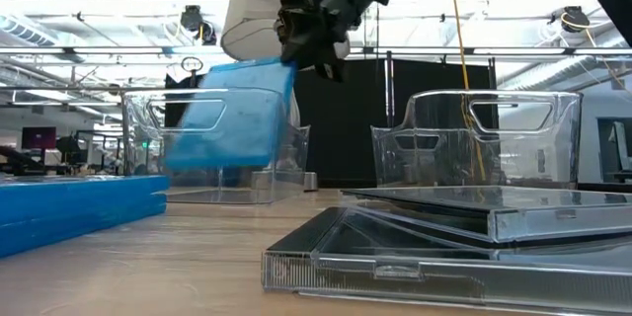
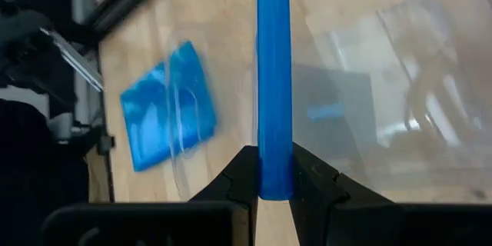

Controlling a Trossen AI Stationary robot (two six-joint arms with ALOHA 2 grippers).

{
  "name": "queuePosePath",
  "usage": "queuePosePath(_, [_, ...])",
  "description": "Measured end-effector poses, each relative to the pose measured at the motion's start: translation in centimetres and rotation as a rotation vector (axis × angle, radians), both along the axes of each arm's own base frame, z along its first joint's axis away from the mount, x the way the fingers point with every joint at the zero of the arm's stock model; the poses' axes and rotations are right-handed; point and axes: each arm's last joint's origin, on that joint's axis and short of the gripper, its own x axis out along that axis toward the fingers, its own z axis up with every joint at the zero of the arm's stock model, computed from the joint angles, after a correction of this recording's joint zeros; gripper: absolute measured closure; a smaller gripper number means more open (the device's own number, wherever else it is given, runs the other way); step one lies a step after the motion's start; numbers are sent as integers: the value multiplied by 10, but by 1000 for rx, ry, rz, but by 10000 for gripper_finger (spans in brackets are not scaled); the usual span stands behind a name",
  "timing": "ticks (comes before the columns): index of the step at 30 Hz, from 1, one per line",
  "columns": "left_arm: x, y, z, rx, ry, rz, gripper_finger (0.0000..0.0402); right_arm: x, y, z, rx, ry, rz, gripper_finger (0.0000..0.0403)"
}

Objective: Pick & place jewel cases by type
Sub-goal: Put the blue CD case into the left transparent bin

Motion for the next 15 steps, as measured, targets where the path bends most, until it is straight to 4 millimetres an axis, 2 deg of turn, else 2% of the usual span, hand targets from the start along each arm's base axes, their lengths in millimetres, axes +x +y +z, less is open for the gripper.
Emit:
queuePosePath(7, [-1, 2, -2, 7, 10, 9, 366, 10, 3, -27, 13, 68, 20, 360])
queuePosePath(15, [-3, 1, -2, 1, 23, 8, 366, 12, 2, -30, -10, 62, 36, 360])
